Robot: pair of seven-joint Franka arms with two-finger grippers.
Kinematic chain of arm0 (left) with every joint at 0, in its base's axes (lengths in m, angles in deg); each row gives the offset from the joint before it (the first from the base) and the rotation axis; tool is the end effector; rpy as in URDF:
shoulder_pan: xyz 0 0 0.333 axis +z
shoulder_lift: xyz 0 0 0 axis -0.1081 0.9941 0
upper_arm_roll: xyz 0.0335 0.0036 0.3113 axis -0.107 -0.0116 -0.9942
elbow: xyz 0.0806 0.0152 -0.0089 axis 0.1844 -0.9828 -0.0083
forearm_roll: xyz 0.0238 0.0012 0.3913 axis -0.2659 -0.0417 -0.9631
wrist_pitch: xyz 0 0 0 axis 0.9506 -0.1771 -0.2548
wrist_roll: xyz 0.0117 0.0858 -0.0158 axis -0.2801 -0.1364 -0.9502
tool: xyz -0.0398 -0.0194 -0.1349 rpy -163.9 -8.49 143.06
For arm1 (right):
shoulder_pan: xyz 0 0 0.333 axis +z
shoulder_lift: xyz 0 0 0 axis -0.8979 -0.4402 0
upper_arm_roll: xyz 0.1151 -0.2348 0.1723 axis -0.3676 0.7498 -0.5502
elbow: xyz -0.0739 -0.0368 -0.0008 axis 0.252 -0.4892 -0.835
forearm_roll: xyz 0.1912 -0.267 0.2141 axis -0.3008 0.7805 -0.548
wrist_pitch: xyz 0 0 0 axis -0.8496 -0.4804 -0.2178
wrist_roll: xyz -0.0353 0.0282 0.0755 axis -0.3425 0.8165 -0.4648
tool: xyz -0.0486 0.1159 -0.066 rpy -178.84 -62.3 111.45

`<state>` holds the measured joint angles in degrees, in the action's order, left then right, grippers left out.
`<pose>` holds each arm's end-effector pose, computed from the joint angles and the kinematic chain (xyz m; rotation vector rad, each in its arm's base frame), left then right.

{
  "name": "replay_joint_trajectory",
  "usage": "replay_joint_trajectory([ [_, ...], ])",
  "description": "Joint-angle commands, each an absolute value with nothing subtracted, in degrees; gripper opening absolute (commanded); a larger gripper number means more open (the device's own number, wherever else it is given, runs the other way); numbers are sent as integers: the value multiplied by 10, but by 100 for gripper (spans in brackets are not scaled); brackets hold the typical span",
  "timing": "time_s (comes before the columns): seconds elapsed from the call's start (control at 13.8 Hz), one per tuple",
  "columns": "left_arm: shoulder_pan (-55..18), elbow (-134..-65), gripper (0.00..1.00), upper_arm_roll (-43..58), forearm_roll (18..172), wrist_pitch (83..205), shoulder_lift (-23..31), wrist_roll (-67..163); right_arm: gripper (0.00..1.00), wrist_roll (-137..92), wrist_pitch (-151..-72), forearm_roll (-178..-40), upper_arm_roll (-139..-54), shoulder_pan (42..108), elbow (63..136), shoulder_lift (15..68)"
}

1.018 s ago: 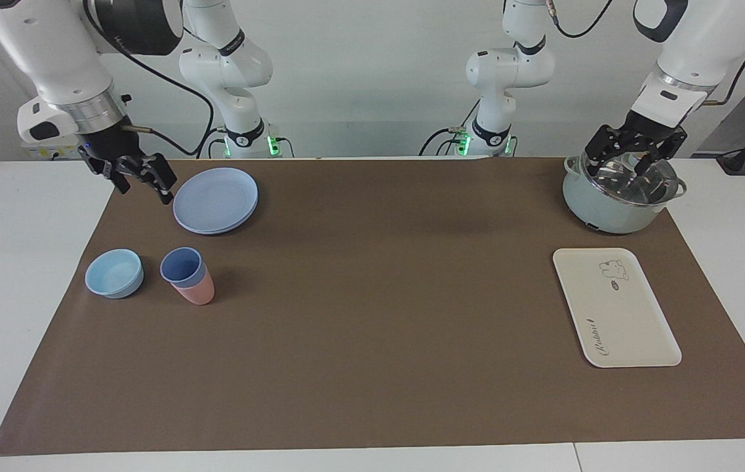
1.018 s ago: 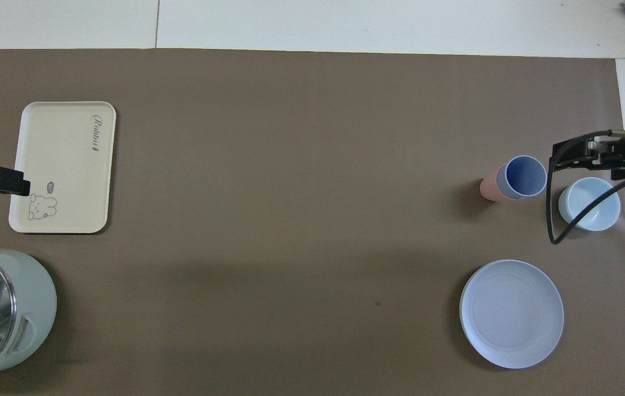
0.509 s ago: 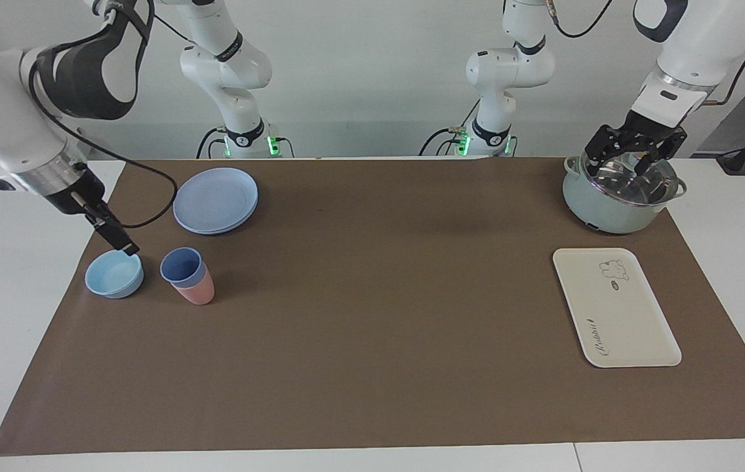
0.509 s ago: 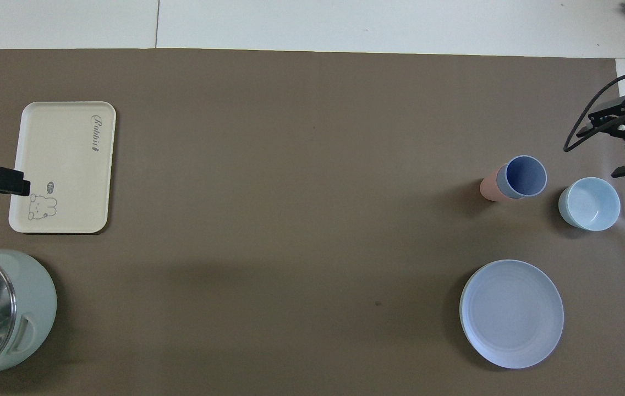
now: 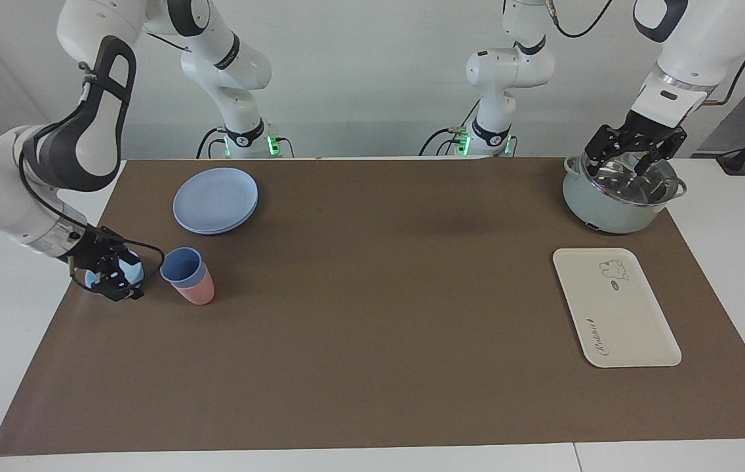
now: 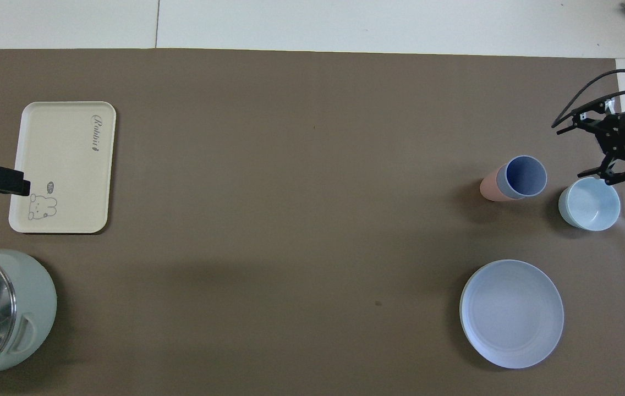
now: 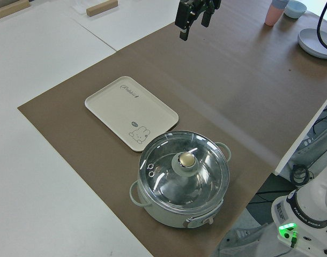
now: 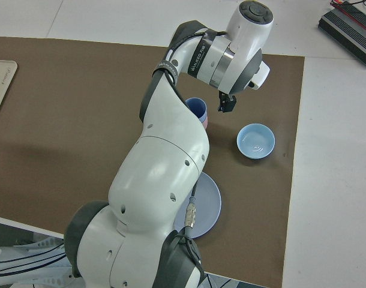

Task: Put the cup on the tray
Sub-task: 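Move the right gripper over the nested blue and pink cups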

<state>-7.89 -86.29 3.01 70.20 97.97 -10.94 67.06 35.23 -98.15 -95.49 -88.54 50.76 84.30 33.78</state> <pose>0.5324 -0.0036 0.5881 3.1246 -0.1054 0.0403 0.6444 -0.1235 0.3793 -2.3861 1.6472 0.3068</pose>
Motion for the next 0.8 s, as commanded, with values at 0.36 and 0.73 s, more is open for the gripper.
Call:
replay_joint_trajectory([
  [0.36, -75, -884, 100, 31, 700, 985, -128, 676, 95, 374, -1010, -1042, -890, 488, 911, 293],
  [0.73, -75, -884, 100, 31, 699, 985, -128, 676, 95, 352, -1006, -1109, -890, 487, 954, 306],
])
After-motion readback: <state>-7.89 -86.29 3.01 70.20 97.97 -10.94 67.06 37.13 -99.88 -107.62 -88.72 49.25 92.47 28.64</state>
